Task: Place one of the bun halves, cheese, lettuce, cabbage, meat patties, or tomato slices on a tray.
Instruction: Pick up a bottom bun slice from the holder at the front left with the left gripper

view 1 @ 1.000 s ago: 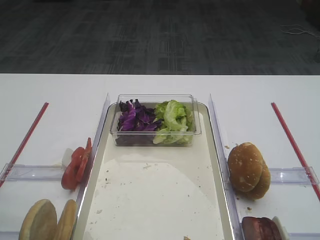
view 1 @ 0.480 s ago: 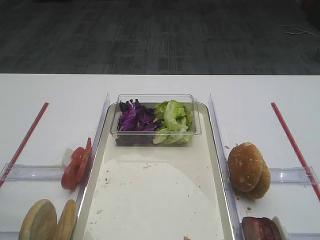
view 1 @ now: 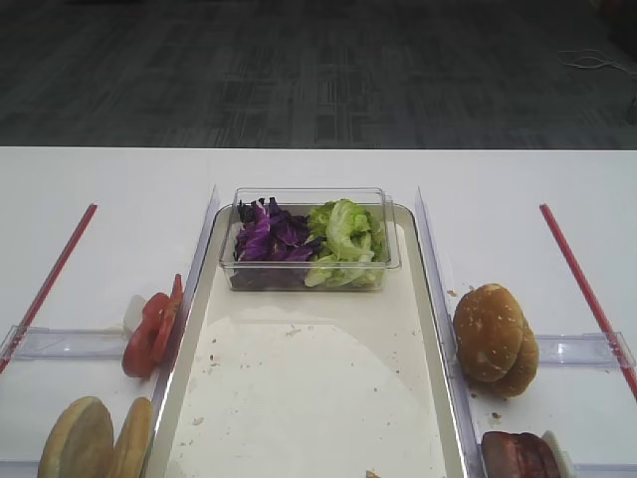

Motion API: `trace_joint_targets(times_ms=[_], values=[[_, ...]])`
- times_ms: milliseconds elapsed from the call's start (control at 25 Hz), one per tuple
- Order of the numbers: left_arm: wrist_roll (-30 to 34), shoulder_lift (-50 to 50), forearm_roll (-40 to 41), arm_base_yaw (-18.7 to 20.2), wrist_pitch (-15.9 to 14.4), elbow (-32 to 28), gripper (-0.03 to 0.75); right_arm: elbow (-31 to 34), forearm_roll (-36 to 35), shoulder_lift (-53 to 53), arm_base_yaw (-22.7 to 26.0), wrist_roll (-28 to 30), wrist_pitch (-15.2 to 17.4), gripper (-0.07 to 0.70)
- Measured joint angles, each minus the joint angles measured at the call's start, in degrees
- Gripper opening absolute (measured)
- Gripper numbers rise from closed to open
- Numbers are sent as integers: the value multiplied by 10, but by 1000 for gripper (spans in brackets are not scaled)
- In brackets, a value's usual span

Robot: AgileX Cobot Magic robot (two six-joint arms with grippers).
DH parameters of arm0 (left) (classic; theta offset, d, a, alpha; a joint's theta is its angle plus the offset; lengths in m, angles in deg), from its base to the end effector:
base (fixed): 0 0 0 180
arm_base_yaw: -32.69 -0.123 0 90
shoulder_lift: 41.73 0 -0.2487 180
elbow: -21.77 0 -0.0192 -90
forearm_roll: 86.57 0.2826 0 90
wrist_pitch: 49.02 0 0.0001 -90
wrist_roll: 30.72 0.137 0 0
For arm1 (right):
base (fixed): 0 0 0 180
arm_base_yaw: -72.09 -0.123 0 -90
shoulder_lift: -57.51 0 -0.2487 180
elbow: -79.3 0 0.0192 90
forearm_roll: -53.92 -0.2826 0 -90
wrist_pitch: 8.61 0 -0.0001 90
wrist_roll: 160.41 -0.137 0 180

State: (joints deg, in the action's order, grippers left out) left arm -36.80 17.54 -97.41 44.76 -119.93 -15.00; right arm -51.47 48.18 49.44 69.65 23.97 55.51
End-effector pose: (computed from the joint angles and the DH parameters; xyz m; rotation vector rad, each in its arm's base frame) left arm 0.1778 -0.0629 0.1949 0.0923 2.9278 -0.3224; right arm 0.0971 0.0165 0.2558 -0.1331 2.1122 0.1013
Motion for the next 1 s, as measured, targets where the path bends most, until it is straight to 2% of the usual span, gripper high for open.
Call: trace_joint_targets(times_ms=[320,680,840,1000], values=[[-41,81,6,89,1,66,423,0,0,0,0,0,0,417],[-186,118,95,221,49,87,423,0,0,0,0,0,0,417],[-227,118,108,253,73,87,396,0,0,0,0,0,0,417],[-245,118,108,265,84,87,385,0,0,0,0,0,0,417]])
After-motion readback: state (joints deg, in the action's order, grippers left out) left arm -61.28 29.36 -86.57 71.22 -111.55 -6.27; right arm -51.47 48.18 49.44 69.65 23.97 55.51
